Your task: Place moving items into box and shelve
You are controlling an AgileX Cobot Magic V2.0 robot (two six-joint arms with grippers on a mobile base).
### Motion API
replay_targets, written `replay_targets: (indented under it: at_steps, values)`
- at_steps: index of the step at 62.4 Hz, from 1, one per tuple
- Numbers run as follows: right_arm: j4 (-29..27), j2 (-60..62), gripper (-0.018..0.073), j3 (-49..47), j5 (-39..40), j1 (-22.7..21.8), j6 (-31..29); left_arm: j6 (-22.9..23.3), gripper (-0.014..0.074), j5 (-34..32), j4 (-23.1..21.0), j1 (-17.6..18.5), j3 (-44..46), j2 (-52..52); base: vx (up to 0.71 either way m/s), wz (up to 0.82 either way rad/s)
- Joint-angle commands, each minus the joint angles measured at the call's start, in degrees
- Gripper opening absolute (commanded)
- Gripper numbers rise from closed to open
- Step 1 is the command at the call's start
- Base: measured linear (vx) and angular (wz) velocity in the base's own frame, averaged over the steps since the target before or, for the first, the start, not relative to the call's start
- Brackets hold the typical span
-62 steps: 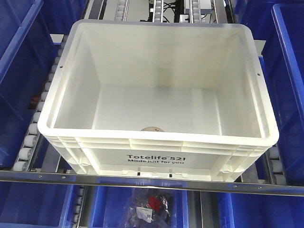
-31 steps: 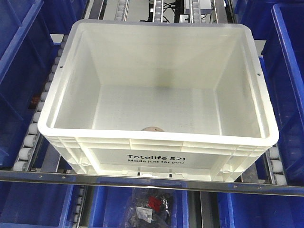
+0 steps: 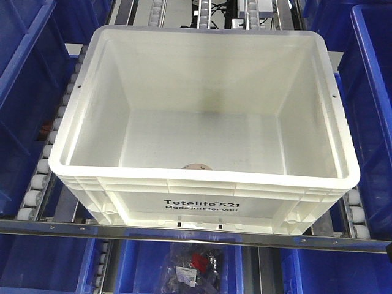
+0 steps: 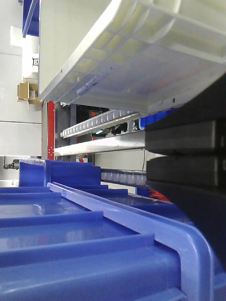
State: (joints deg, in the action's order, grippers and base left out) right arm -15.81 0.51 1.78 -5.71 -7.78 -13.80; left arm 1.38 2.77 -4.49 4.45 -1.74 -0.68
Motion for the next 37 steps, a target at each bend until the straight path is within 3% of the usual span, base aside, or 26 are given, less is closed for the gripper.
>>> replay_targets:
  at_steps: [1, 9, 12, 22, 37]
  values:
    - [3.3, 1.4, -0.0009, 0.3, 5.2, -0.2, 2.3, 0.2, -0.0006, -4.8, -0.5, 0.1, -1.1, -0.5, 0.00, 0.00]
    - [21.3, 1.4, -0.0009, 0.3, 5.1, 2.1, 19.2, 0.2, -0.0006, -4.8, -0.5, 0.1, -1.1, -0.5, 0.00, 0.00]
    - [24.1, 1.4, -0.0008, 0.3, 4.2, 4.0, 22.5, 0.2, -0.0006, -4.8, -0.5, 0.1, -1.1, -0.5, 0.00, 0.00]
    - [22.7, 1.4, -0.0007, 0.3, 0.1, 5.7, 19.3, 0.2, -0.0006, -4.8, -0.5, 0.1, -1.1, -0.5, 0.00, 0.00]
    - [20.7, 1.4, -0.0006, 0.3, 4.9, 5.7, 18.7, 0.2, -0.0006, -4.8, -0.5, 0.1, -1.1, -0.5, 0.00, 0.00]
